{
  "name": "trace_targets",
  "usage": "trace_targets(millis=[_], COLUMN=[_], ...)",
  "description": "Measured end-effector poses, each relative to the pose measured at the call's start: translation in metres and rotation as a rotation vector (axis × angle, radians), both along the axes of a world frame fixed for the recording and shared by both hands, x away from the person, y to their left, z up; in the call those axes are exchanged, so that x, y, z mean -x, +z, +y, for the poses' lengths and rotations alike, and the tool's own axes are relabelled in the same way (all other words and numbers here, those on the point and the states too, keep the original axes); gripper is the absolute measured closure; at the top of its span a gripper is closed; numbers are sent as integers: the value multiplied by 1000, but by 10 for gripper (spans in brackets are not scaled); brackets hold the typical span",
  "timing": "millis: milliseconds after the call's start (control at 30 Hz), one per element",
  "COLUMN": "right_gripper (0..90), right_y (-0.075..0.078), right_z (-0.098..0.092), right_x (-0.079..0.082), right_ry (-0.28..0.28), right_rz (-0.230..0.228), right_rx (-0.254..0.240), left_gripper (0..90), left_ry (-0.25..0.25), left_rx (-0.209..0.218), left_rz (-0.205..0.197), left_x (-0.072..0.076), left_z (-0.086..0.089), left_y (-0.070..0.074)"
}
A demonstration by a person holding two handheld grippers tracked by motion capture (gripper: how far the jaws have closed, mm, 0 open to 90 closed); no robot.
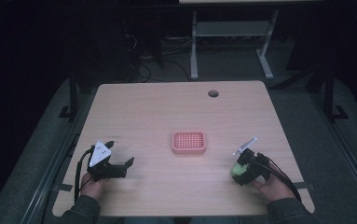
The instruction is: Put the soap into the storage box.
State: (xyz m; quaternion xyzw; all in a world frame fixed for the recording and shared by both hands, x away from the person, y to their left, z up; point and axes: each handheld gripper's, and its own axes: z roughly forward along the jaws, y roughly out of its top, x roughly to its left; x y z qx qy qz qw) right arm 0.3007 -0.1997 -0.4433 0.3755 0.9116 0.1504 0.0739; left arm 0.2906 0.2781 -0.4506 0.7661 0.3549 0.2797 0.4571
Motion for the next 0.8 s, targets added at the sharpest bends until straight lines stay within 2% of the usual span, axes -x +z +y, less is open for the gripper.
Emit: trace_targets(millis=[567, 800], right_gripper=[241, 247], right_y=[-1, -1], right_z=[3, 3], right_x=[-2, -1], right_ry=[-6, 20], right_rz=[11, 3], right_rx=[20, 28], left_gripper=[2, 2], left_ry=[-1, -1], left_rx=[1, 0], left_rz=[-1, -1], left_x=[0, 0], left_z=[0, 0], left_y=[0, 0])
